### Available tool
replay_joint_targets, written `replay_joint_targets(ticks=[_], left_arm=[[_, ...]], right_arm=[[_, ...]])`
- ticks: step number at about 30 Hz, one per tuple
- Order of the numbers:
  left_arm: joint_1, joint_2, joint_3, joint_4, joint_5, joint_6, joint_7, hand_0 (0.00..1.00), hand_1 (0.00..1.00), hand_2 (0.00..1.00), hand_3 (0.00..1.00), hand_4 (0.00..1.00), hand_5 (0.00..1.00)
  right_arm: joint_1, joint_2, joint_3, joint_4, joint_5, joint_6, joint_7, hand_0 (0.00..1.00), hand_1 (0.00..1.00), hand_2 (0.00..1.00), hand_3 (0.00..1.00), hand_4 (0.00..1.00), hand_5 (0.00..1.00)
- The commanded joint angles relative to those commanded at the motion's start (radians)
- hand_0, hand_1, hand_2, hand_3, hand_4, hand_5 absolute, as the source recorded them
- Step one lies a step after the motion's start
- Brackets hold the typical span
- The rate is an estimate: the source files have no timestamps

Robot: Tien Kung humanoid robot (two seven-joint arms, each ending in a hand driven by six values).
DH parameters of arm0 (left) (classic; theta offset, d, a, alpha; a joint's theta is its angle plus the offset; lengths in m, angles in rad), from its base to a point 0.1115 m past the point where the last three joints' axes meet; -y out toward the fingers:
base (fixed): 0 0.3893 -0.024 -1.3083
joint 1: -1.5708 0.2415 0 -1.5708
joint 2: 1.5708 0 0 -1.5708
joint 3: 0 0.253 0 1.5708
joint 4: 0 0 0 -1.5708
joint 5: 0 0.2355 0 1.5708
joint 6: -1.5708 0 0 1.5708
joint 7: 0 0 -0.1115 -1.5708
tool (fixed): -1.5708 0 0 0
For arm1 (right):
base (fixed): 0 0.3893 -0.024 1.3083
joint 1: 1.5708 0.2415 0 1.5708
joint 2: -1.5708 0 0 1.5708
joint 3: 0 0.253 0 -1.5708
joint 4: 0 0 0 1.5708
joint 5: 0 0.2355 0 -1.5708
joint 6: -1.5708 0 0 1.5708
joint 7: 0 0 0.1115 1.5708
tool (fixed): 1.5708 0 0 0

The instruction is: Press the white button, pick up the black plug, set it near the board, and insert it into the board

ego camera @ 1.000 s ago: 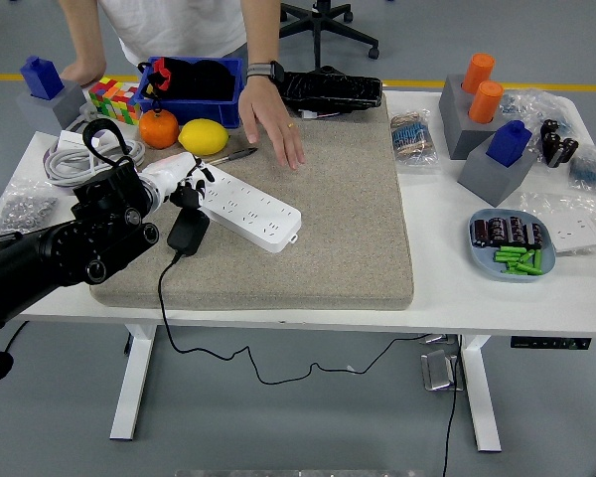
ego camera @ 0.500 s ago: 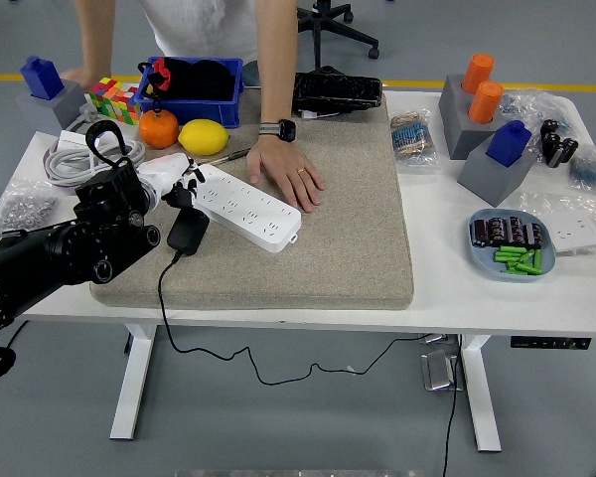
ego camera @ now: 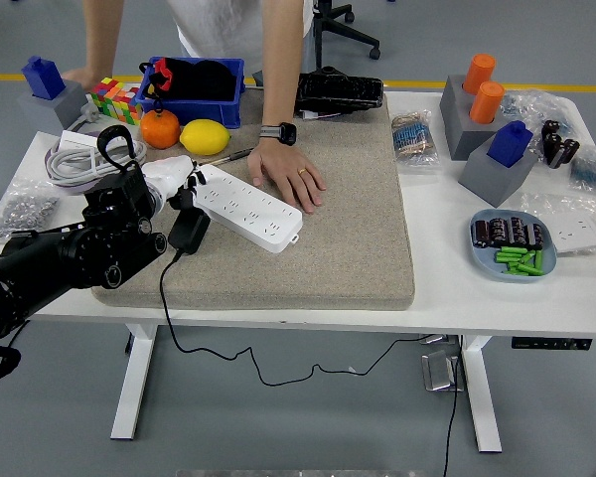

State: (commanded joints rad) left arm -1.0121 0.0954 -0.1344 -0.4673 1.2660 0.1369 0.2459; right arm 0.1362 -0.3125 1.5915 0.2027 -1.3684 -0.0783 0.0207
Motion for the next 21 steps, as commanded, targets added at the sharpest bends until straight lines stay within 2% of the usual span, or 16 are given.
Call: replay_joint_targets(ticks=[4,9,16,20,21], left_arm=[[-0.002,-0.001,0.0,-0.005,0.006,0.002,-0.002,0.002,0.004,0.044,0.689,0.189,0.002],[-0.009,0.012,-0.033,-0.024,0.029,0.005,-0.005,0.002,0.004,0.044,0.687,0.18,0.002],[-0.016,0.04,-0.122,-0.057,0.091,0.012,-0.012,0.002,0.004,0.044,0.687,0.18,0.002],[-0.004,0.064,-0.203,-0.104,0.146,0.014,-0.016,0.002,0.004,0.044,0.687,0.18,0.002],[0.003,0.071,-0.228,-0.122,0.164,0.013,-0.017,0.002,0.015,0.058,0.687,0.205,0.002]], right_arm=[[-0.001,0.0,0.003,0.0,-0.002,0.0,0.0,0.687,0.599,0.592,0.578,0.644,0.334],[-0.004,0.001,0.012,-0.001,-0.005,-0.001,0.0,0.687,0.599,0.591,0.578,0.644,0.333],[-0.007,0.003,0.021,-0.002,-0.009,-0.001,0.0,0.687,0.599,0.591,0.579,0.644,0.334],[-0.007,0.004,0.019,0.001,-0.008,0.0,-0.001,0.687,0.599,0.591,0.579,0.644,0.334],[-0.007,0.005,0.02,0.001,-0.009,0.0,-0.001,0.687,0.599,0.591,0.578,0.645,0.334]])
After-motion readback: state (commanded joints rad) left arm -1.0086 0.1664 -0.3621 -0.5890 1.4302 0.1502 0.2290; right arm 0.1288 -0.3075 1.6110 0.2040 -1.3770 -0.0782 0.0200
